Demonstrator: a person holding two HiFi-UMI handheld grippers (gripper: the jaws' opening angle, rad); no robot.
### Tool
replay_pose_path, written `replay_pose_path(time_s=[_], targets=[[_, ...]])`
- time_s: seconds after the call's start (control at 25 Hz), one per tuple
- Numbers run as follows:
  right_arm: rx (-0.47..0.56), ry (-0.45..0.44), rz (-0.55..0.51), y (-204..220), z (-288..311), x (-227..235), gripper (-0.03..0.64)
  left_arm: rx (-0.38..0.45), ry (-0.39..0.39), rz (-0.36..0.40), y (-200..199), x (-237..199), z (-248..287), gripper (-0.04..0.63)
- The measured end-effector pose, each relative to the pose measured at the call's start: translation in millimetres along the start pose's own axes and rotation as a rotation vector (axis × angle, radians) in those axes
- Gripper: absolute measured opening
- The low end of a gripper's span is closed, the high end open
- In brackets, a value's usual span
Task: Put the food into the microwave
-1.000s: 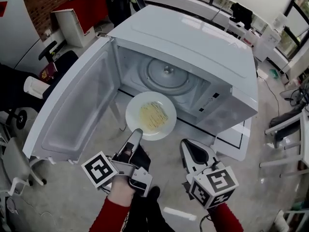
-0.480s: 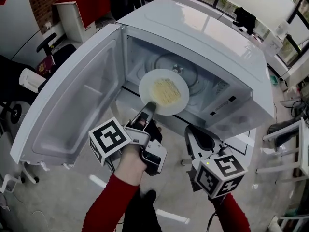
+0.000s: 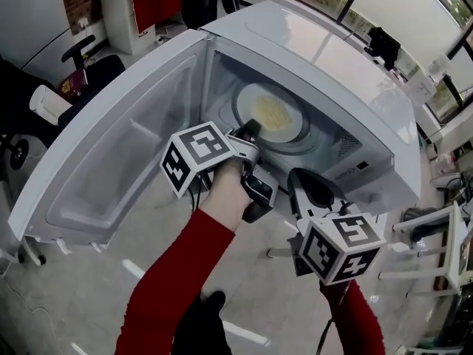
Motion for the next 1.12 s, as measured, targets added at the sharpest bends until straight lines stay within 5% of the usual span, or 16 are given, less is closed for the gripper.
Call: replay_pose_path(time_s=[0.6, 1.12], targets=[[-0.009, 0.045, -0.033, -13, 10, 15, 0.014, -0.058, -0.087, 0.116, -5, 18, 43, 0.025], [-0.019, 0.062, -0.054, -20, 9, 19, 0.014, -0.134, -0.237, 0.333, -13, 30, 58, 0.026]])
Point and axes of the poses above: the fingertips, and each gripper's own axes: z forward along the fingers, x to its right, y out of its underside, the point moved 10 cm from there along -z, backward along the fingers, and after that the axes turned 6 degrees about -y, right-handed, at the moved point
